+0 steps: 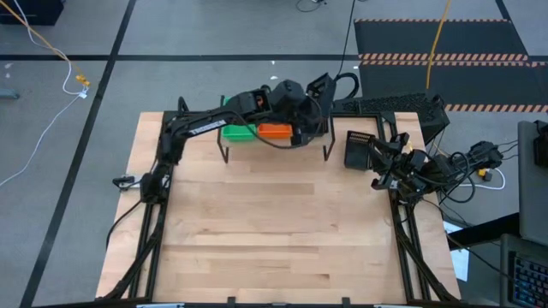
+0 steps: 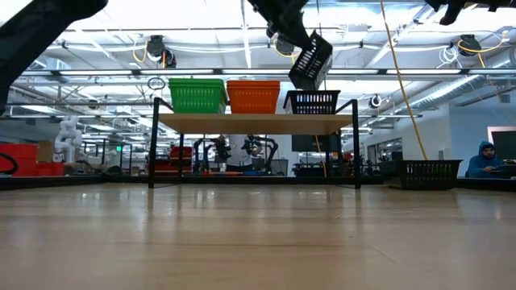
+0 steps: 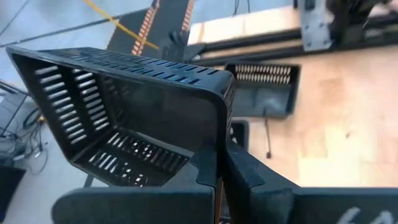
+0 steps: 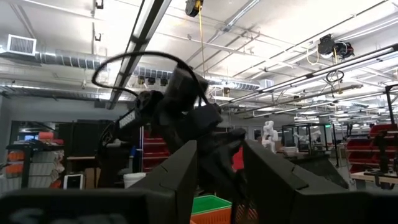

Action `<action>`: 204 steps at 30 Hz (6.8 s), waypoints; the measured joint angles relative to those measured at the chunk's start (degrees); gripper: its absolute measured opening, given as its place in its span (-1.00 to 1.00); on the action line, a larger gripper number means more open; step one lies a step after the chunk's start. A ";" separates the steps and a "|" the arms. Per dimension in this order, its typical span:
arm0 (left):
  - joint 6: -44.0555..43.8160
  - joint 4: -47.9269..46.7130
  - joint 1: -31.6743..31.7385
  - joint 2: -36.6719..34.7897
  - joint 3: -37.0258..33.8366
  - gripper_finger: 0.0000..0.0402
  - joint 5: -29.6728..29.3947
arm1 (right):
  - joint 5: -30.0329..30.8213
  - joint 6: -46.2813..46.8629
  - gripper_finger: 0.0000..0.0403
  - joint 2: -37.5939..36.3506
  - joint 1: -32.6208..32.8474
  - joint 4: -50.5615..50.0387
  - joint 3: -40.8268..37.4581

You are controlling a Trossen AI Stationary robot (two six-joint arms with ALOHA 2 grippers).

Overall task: Stack baskets on shelf by color
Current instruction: Stack the left black bin on top of the black bin on the shelf

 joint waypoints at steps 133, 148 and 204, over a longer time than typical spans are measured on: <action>14.64 -2.28 -5.36 4.42 -0.94 -0.45 -19.56 | 0.48 -0.04 -0.39 0.00 -0.02 -1.19 -0.02; 10.51 -6.74 -4.31 5.95 -1.01 -0.24 -17.32 | 1.81 0.74 -0.39 0.00 -0.02 -1.19 -0.02; 5.54 1.08 -3.45 8.40 -0.98 -0.24 -11.48 | 1.75 0.38 -0.39 -0.02 0.00 -1.18 -0.02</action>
